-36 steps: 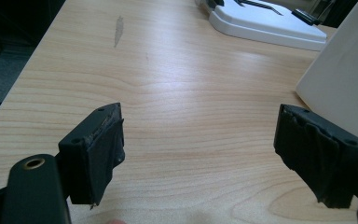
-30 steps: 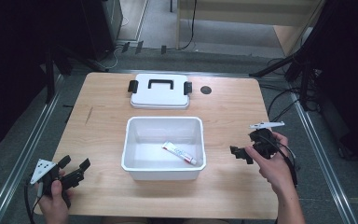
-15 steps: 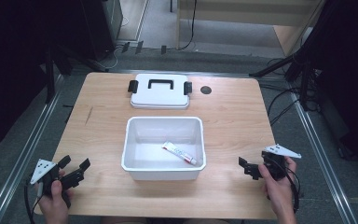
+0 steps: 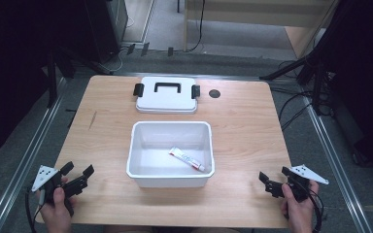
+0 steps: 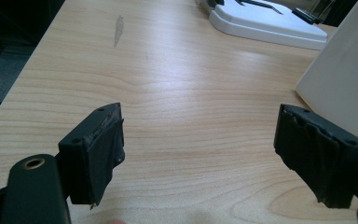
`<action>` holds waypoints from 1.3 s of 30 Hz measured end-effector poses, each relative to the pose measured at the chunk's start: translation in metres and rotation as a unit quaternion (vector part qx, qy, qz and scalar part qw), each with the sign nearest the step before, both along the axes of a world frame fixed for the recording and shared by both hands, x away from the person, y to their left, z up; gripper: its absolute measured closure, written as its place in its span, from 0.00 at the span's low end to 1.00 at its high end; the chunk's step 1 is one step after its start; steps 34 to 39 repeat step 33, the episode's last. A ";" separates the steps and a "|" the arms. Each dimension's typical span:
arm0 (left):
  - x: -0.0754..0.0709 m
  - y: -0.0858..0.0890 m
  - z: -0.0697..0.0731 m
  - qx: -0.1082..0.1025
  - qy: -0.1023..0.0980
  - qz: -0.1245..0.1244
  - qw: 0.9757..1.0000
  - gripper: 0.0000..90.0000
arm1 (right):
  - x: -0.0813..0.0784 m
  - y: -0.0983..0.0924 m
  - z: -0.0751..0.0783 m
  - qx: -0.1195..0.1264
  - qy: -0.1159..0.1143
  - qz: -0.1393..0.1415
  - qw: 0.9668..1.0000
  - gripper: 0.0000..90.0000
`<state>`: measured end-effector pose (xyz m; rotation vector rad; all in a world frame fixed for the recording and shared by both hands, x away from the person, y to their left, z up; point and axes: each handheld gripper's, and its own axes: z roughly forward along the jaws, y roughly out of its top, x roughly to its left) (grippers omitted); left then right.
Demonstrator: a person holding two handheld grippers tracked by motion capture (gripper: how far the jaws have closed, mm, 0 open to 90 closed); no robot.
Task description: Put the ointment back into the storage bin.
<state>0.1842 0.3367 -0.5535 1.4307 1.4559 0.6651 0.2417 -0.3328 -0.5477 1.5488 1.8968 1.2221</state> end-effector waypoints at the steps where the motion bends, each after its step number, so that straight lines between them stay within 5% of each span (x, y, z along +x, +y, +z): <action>1: 0.000 0.000 0.000 0.000 0.000 0.000 1.000 0.19 | 0.000 0.000 -0.001 0.000 -0.003 0.001 1.000 0.00; 13: 0.000 0.000 0.000 -0.004 -0.001 0.000 1.000 0.19 | -0.003 0.004 0.000 0.003 -0.025 -0.010 1.000 0.01; 19: 0.000 0.000 0.000 -0.003 0.000 0.000 1.000 0.19 | -0.002 0.009 0.000 -0.018 -0.015 -0.007 1.000 0.01; 39: 0.001 0.000 0.000 -0.003 -0.001 0.000 1.000 0.19 | -0.001 0.010 0.000 -0.023 -0.012 -0.005 1.000 0.01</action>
